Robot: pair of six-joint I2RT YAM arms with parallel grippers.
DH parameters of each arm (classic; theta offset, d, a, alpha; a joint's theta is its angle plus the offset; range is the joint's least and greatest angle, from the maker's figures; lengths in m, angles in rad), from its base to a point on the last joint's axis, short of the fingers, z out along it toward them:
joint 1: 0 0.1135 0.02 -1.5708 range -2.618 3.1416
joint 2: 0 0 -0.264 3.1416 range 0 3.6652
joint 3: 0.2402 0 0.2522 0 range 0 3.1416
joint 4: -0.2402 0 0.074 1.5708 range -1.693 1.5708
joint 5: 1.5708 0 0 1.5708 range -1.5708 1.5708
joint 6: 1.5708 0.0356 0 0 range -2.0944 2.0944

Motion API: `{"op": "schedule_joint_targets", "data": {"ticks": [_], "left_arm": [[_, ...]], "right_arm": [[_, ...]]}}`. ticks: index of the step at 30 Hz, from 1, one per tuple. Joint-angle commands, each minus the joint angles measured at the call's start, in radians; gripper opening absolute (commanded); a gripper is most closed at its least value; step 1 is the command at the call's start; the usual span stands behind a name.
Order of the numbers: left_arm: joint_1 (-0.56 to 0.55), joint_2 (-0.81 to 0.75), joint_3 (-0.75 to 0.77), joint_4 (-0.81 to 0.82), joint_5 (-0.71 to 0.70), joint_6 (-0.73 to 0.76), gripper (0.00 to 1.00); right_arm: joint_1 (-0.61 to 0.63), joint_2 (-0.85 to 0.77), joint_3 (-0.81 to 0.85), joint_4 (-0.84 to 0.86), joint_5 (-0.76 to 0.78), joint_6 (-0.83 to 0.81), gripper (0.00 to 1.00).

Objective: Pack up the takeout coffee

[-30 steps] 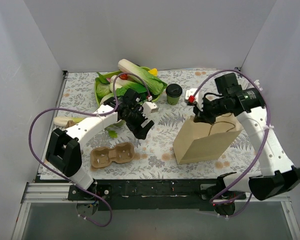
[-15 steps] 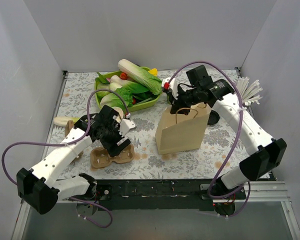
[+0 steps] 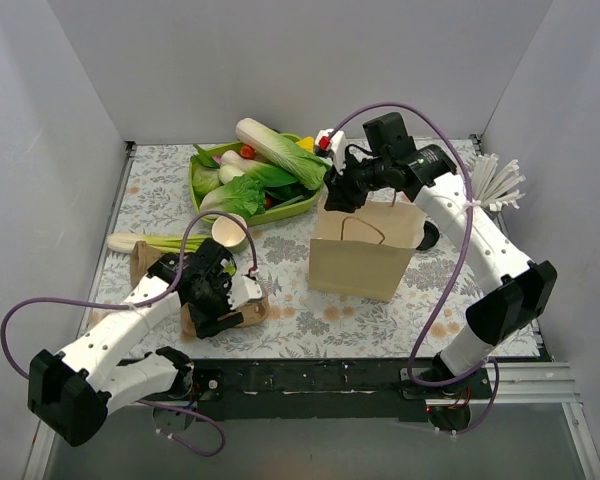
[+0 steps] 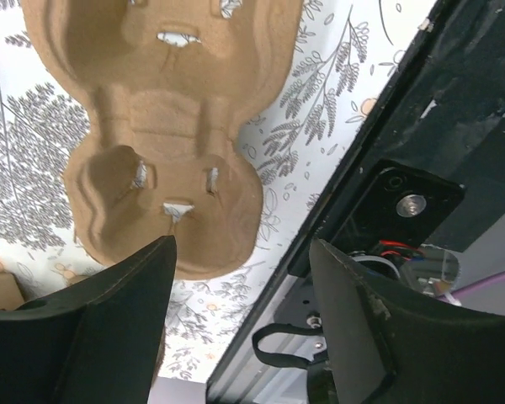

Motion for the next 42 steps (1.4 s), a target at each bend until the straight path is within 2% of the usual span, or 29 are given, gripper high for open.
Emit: {"op": "schedule_joint_targets", "data": {"ticks": [1, 9, 14, 18, 21, 27, 33, 42], "left_arm": [[-0.001, 0.032, 0.007, 0.062, -0.004, 0.078, 0.63], [0.002, 0.075, 0.030, 0.077, -0.004, 0.141, 0.60], [0.034, 0.123, 0.052, 0.195, -0.044, 0.155, 0.60], [0.093, 0.203, 0.082, 0.210, -0.002, 0.182, 0.56], [0.122, 0.233, 0.099, 0.204, 0.036, 0.221, 0.54], [0.128, 0.235, 0.063, 0.201, 0.074, 0.250, 0.53], [0.128, 0.232, 0.024, 0.276, 0.085, 0.248, 0.53], [0.129, 0.224, -0.011, 0.267, 0.071, 0.256, 0.52]], "right_arm": [[0.003, -0.044, 0.079, -0.004, -0.041, 0.024, 0.44], [0.002, -0.095, 0.142, -0.032, -0.124, 0.093, 0.48], [-0.064, -0.096, 0.229, 0.011, -0.270, 0.191, 0.52], [-0.101, -0.078, 0.289, 0.013, -0.262, 0.208, 0.54], [-0.130, -0.086, 0.270, 0.021, -0.250, 0.214, 0.54], [-0.179, -0.110, 0.202, 0.051, -0.244, 0.226, 0.54], [-0.192, -0.098, 0.220, 0.037, -0.230, 0.211, 0.54], [-0.196, -0.087, 0.214, 0.031, -0.228, 0.205, 0.54]]}}
